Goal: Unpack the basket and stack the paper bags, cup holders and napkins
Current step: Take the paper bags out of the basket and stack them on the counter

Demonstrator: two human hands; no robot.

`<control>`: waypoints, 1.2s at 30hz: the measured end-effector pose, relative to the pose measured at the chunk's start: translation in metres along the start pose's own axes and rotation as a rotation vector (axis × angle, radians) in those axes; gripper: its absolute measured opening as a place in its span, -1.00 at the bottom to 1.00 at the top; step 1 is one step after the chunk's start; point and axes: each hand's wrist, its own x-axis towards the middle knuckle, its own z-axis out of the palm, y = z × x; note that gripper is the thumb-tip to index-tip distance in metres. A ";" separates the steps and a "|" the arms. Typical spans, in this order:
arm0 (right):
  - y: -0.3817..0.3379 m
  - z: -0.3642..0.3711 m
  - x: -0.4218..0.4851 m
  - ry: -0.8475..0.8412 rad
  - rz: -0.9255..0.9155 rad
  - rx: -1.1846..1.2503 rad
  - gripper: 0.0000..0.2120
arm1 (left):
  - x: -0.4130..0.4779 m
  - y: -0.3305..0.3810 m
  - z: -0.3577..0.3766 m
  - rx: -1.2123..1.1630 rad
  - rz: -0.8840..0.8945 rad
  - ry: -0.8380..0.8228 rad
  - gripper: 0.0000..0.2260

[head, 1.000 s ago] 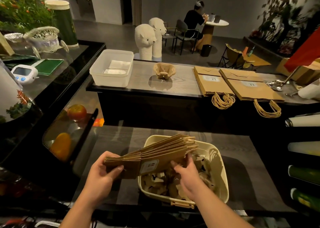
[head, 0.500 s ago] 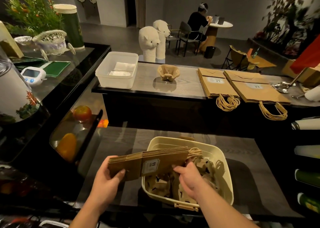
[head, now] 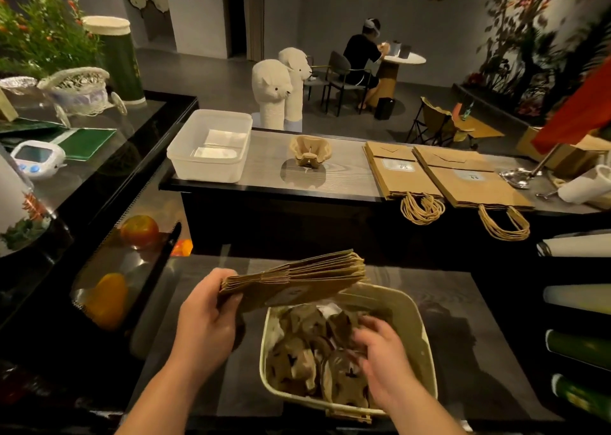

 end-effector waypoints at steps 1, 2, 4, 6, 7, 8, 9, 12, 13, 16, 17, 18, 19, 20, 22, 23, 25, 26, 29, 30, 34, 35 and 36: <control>-0.004 -0.005 -0.004 0.125 -0.150 -0.183 -0.66 | 0.005 0.005 0.001 0.021 0.037 0.000 -0.51; -0.011 -0.010 -0.007 0.192 -0.330 -0.352 -0.58 | 0.010 0.008 0.001 0.040 0.076 -0.006 -0.54; -0.038 -0.022 -0.012 0.162 -0.662 -0.718 -0.33 | 0.021 0.016 0.004 0.089 0.164 -0.035 -0.57; -0.072 -0.029 -0.010 0.075 -0.859 -1.095 -0.19 | 0.031 0.030 0.009 0.136 0.239 -0.080 -0.65; -0.089 -0.030 -0.007 0.026 -0.892 -1.224 -0.19 | 0.036 0.039 0.013 0.149 0.253 -0.103 -0.68; -0.103 -0.032 -0.005 -0.031 -0.880 -1.308 -0.24 | 0.040 0.047 0.017 0.151 0.249 -0.119 -0.68; -0.114 -0.035 -0.004 -0.086 -0.850 -1.357 -0.32 | 0.045 0.055 0.021 0.143 0.238 -0.132 -0.69; -0.126 -0.049 0.002 -0.153 -0.864 -1.421 -0.56 | 0.059 0.070 0.036 0.111 0.203 -0.153 -0.66; -0.125 -0.054 0.003 -0.150 -0.883 -1.419 -0.63 | 0.064 0.075 0.040 0.115 0.191 -0.152 -0.60; -0.126 -0.066 0.011 -0.095 -0.984 -1.428 -0.96 | 0.081 0.090 0.054 0.104 0.145 -0.169 -0.59; -0.129 -0.068 0.014 -0.080 -0.992 -1.426 -0.97 | 0.088 0.095 0.060 0.097 0.125 -0.184 -0.62; -0.133 -0.071 0.018 -0.072 -0.999 -1.433 -0.94 | 0.096 0.101 0.065 0.091 0.106 -0.195 -0.63; -0.139 -0.074 0.021 -0.062 -1.009 -1.450 -0.92 | 0.104 0.107 0.070 0.084 0.088 -0.207 -0.64; -0.146 -0.076 0.024 -0.054 -1.028 -1.463 -0.91 | 0.114 0.113 0.074 0.077 0.062 -0.218 -0.63; -0.164 -0.082 0.029 -0.063 -1.058 -1.428 -0.90 | 0.131 0.129 0.083 0.064 -0.008 -0.226 -0.64; -0.175 -0.085 0.032 -0.084 -1.062 -1.384 -0.90 | 0.140 0.136 0.086 0.046 -0.038 -0.223 -0.65; -0.196 -0.091 0.038 -0.136 -1.032 -1.254 -0.88 | 0.156 0.146 0.092 0.001 -0.064 -0.214 -0.64; -0.205 -0.094 0.041 -0.160 -1.005 -1.175 -0.86 | 0.163 0.151 0.095 -0.016 -0.062 -0.208 -0.65; -0.222 -0.102 0.052 -0.173 -0.960 -1.024 -0.81 | 0.185 0.159 0.109 0.046 -0.054 -0.129 -0.63; -0.226 -0.105 0.056 -0.167 -0.954 -0.987 -0.81 | 0.189 0.160 0.116 0.080 -0.052 -0.062 -0.54; -0.245 -0.116 0.072 -0.138 -0.866 -0.723 -0.78 | 0.173 0.165 0.155 -0.072 -0.143 0.247 -0.32; -0.249 -0.117 0.076 -0.122 -0.837 -0.670 -0.79 | 0.162 0.163 0.168 -0.205 -0.251 0.239 -0.35; -0.252 -0.118 0.080 -0.107 -0.809 -0.621 -0.79 | 0.150 0.164 0.184 -0.355 -0.372 0.185 -0.39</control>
